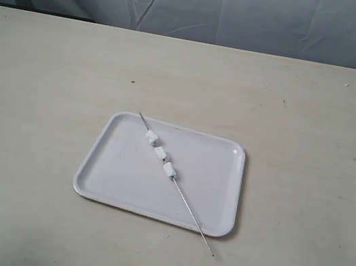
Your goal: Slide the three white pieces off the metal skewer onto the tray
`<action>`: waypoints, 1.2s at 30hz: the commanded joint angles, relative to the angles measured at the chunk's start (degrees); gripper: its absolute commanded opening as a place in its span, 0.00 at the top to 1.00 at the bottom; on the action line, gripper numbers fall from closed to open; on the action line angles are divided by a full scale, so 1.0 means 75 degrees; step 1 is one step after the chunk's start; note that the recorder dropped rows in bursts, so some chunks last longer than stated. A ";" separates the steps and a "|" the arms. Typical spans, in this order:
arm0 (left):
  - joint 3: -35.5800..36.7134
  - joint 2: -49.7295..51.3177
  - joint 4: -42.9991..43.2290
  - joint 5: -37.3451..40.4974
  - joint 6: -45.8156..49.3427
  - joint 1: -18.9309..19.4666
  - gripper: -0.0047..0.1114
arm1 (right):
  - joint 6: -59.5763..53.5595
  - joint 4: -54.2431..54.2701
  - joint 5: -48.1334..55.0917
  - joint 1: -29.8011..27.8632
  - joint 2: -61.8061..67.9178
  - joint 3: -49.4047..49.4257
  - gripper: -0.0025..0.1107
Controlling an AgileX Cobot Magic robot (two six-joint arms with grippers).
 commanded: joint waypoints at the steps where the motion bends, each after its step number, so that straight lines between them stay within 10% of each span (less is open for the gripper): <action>1: 0.0036 -0.0052 0.0021 -0.0106 0.0002 0.0020 0.96 | -0.0061 0.0217 -0.0834 -0.0017 -0.0043 0.0012 0.98; 27: 0.0036 -0.0052 0.0021 -0.0106 0.0002 0.0020 0.96 | -0.0061 0.0176 -1.0855 -0.0017 -0.0043 0.0012 0.98; 36: 0.0036 -0.0052 0.0021 -0.0106 0.0002 0.0020 0.96 | 0.0715 -0.0290 -0.9405 -0.0017 -0.0043 -0.0728 0.98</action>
